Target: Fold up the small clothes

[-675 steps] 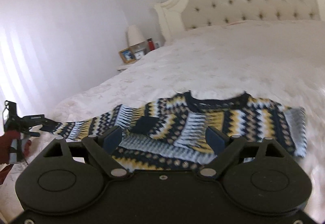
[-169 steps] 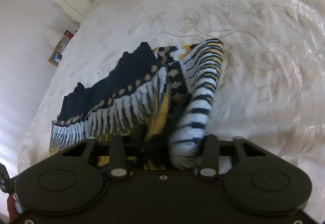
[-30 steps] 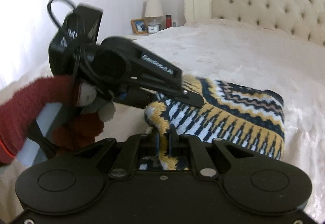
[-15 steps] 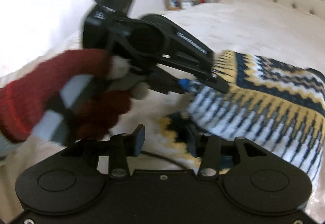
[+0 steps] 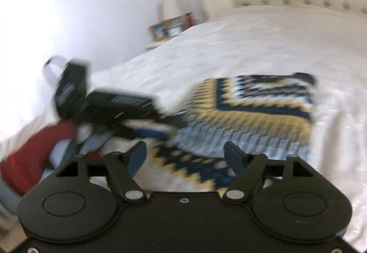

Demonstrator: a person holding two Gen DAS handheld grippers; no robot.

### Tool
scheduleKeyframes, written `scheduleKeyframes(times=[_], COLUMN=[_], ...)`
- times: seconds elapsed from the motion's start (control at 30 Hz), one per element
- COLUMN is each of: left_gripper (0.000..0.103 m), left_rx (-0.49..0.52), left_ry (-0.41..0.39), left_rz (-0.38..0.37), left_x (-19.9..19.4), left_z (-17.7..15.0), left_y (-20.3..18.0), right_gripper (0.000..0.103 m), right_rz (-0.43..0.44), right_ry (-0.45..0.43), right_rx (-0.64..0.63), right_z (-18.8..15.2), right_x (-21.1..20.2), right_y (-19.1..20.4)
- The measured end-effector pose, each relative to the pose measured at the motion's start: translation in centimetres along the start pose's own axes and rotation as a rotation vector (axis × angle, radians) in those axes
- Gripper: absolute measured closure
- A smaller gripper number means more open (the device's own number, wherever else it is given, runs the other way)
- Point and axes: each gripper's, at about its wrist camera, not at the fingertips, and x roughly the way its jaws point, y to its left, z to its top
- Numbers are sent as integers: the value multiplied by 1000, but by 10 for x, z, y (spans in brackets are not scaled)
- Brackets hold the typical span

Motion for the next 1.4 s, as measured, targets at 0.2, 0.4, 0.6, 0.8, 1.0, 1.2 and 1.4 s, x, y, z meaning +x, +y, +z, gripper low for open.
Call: scheduleKeyframes(times=[0.2, 0.4, 0.6, 0.8, 1.0, 1.2, 1.4], left_gripper=[25, 22, 19, 18, 19, 73, 73], left_rx=[-35, -24, -43, -82, -118, -260, -274], left_ry=[61, 76, 93, 126, 180, 289, 301], left_rz=[-65, -80, -111, -181, -266, -365, -403], left_x=[13, 23, 34, 46, 58, 77, 66], left_z=[-9, -13, -12, -9, -7, -16, -30], left_y=[0, -4, -3, -3, -3, 9, -2], right_gripper=[6, 3, 3, 3, 3, 49, 58], right_rz=[-88, -118, -56, 4, 91, 189, 159], right_ry=[-31, 14, 38, 32, 58, 134, 135], right_rx=[232, 327, 484, 528, 505, 576, 589], right_z=[20, 34, 31, 21, 20, 25, 31], right_x=[6, 33, 65, 83, 95, 106, 92], right_y=[-60, -106, -149, -172, -176, -184, -171])
